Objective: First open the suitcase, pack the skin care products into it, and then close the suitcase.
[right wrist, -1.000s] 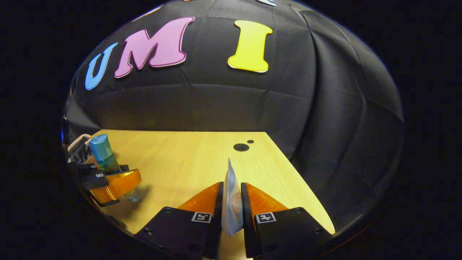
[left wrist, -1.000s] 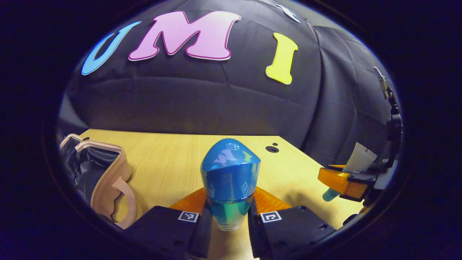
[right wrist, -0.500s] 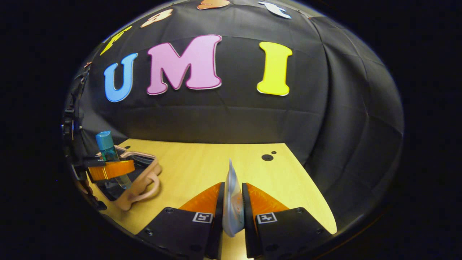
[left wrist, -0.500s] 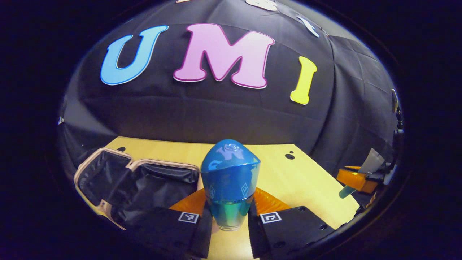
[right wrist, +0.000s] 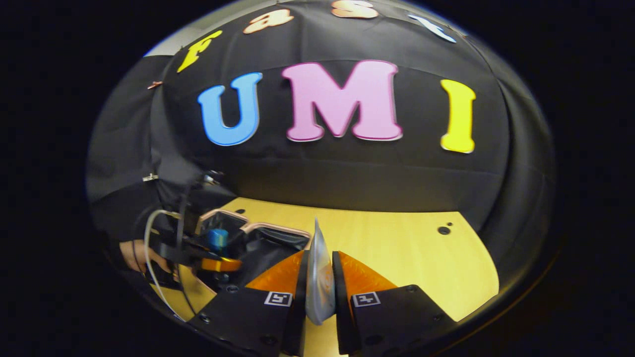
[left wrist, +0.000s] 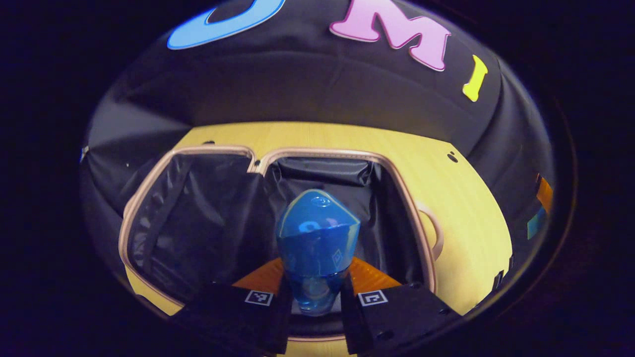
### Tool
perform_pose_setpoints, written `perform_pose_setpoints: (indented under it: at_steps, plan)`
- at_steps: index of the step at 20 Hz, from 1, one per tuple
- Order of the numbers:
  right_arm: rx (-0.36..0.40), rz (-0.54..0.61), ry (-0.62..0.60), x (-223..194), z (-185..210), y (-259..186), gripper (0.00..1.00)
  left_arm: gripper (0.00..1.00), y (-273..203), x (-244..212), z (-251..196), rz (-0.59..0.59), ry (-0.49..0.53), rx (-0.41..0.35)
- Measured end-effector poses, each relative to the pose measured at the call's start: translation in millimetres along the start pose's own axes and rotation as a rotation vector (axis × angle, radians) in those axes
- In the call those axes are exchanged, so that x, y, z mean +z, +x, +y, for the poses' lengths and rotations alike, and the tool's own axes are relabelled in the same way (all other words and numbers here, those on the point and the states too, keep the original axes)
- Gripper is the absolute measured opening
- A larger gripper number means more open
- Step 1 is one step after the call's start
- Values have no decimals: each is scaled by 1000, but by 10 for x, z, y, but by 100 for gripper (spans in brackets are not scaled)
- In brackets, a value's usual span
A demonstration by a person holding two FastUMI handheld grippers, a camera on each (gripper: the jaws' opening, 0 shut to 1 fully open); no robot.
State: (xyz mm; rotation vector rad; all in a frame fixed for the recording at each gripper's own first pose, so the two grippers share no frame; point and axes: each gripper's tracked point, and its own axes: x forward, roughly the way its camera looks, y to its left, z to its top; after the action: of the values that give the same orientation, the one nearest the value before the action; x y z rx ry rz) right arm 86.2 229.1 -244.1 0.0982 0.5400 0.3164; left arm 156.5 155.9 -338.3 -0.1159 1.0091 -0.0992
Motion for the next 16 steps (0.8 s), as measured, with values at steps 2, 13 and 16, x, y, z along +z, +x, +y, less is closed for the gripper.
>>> perform_pose_setpoints:
  at_steps: [2,13,16]
  plan:
    - [55,42,7,-115,365,196,29,47,143,-109,-11,86,10,-5]
    - [33,188,57,-296,468,428,29,50,560,33,-62,294,-83,12]
    - [48,246,117,-319,529,550,29,62,335,222,-25,182,-85,36]
